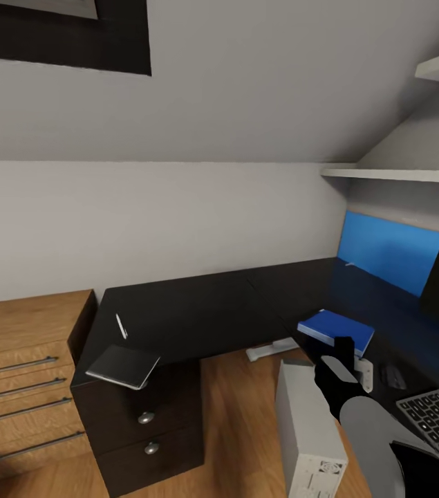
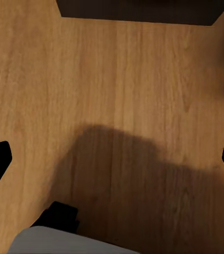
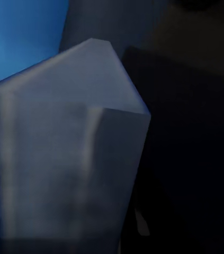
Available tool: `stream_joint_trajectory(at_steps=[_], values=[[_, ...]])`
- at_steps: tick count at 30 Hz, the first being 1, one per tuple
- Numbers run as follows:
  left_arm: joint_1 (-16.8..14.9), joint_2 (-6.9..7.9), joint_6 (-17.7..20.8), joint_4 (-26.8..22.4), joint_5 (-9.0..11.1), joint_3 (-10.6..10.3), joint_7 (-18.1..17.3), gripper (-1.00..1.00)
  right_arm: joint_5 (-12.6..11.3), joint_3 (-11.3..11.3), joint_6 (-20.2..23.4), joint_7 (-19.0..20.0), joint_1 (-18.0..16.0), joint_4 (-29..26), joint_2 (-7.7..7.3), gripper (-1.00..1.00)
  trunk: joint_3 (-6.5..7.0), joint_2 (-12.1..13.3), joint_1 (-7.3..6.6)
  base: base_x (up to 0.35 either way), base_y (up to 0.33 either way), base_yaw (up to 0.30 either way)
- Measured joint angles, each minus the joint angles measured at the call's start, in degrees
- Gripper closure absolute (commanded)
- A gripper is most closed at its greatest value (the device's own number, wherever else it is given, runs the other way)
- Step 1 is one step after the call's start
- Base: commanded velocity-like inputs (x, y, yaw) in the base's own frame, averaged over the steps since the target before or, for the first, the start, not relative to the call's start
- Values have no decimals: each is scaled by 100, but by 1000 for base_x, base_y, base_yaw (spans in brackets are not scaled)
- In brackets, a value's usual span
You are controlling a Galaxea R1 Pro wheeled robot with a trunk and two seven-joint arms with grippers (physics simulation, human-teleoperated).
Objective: In the bedroom, organize the workspace by keeping the computer under the desk, ensuring the monitor is on the desk, placing the keyboard on the desk next to the monitor, placing the mouse on the desk next to the keyboard, moving the folder from the swivel chair onto the desk next to the mouse, stacking the notebook on top of the folder with the pen on top of the notebook, and positioning the swivel chair next to the desk.
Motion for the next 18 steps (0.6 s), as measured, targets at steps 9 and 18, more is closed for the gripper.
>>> stream_joint_trajectory(at_steps=[9,18], values=[[0,0,6,31,2,-1,0,-100,1,1,1,-4,-1,0,-9,100,0,0,2,26,-73,0],[0,0,7,91,17,25,5,-100,5,-2,10,-8,0,-2,-16,100,0,0,2,1,-64,0]])
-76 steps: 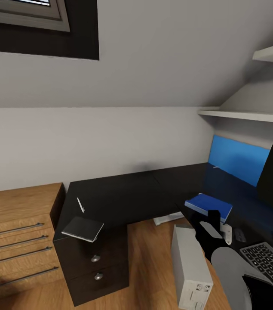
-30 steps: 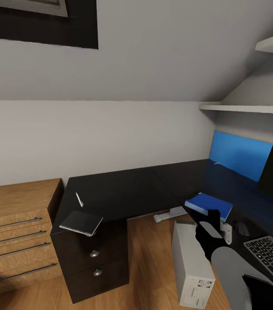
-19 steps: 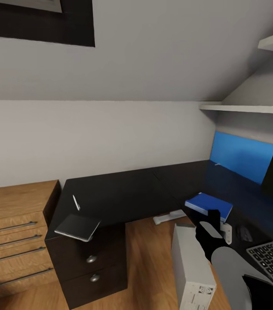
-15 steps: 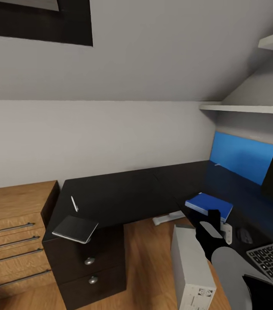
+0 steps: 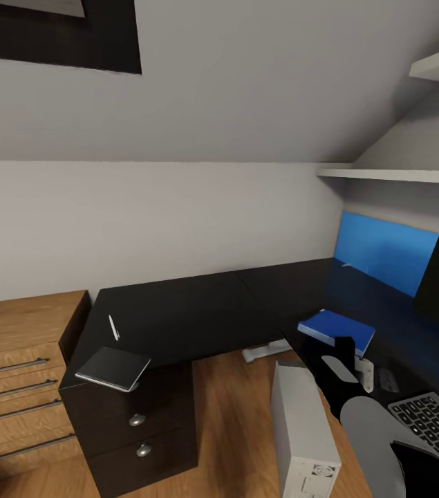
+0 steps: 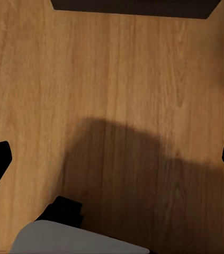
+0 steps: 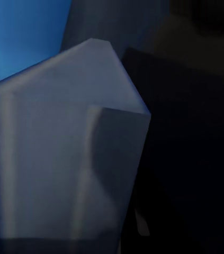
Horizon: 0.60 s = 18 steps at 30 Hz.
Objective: In the bedroom, organize the workspace by keeping the computer under the desk, ensuring the monitor is on the desk, placing the keyboard on the desk next to the monitor, placing the mouse on the desk next to the keyboard, moving the folder from the swivel chair onto the desk next to the mouse, stacking the notebook on top of the folder with the pen on top of the notebook, and positioning the swivel chair next to the desk.
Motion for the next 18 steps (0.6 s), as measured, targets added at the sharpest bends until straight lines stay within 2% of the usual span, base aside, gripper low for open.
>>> stream_joint_trajectory(at_steps=[18], values=[[0,0,7,3,0,2,2,-100,8,4,14,-18,-1,-9,-3,100,0,0,0,0,0,0]])
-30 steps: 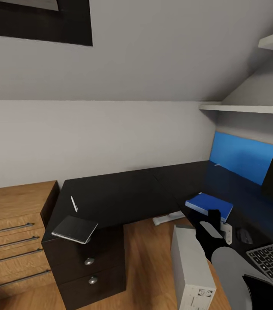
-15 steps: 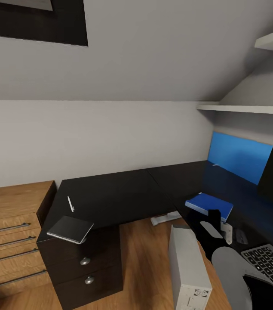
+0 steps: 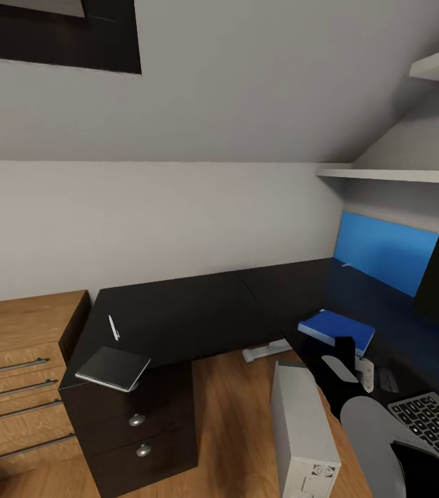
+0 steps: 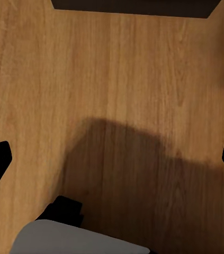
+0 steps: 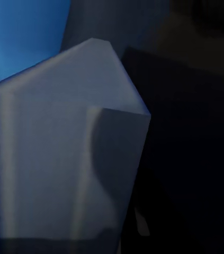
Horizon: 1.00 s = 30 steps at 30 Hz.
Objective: In the bedroom, organize the workspace by keeping the computer under the desk, ensuring the monitor is on the desk, placing the keyboard on the desk next to the monitor, placing the mouse on the desk next to the keyboard, moving the folder from the swivel chair onto the desk next to the mouse, stacking the notebook on top of the folder with the pen on top of the notebook, and positioning the swivel chair next to the desk.
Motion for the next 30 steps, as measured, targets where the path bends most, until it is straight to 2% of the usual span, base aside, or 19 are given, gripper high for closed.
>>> stream_joint_trajectory(at_steps=[30], values=[[0,0,2,7,0,-1,0,-100,-65,1,-6,35,3,-43,2,100,0,0,0,0,0,0]])
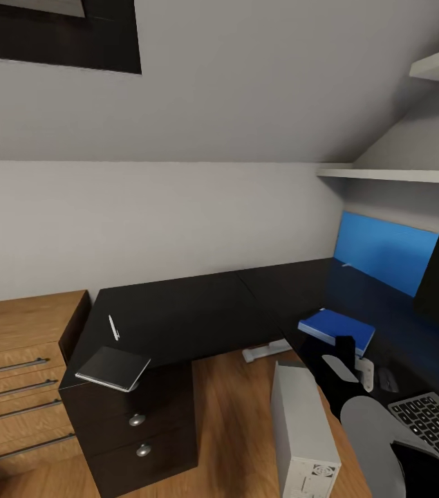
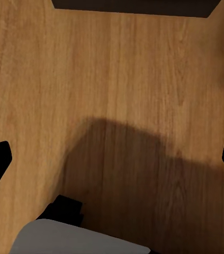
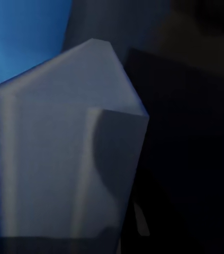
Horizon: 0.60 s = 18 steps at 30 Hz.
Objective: In the bedroom, organize the workspace by keeping the computer under the desk, ensuring the monitor is on the desk, placing the keyboard on the desk next to the monitor, placing the mouse on the desk next to the keyboard, moving the folder from the swivel chair onto the desk next to the mouse, stacking the notebook on top of the folder with the pen on top of the notebook, and positioning the swivel chair next to the desk.
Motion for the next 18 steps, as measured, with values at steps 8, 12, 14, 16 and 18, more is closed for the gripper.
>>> stream_joint_trajectory(at_steps=[8,12,14,16,18], values=[[0,0,-6,0,2,0,2,-100,4,7,-3,4,-1,-3,-7,100,0,0,0,0,0,0],[0,0,-7,0,2,0,2,-100,1,7,-3,3,-2,-3,-10,-100,0,0,0,0,0,0],[0,0,-5,0,6,0,2,-100,4,8,-3,12,-2,-3,-11,-100,0,0,0,0,0,0],[0,0,-7,0,7,0,2,-100,11,8,-2,20,-2,-3,-11,-100,0,0,0,0,0,0],[0,0,-8,0,8,0,2,-100,14,8,-2,23,1,-3,-11,-100,0,0,0,0,0,0]])
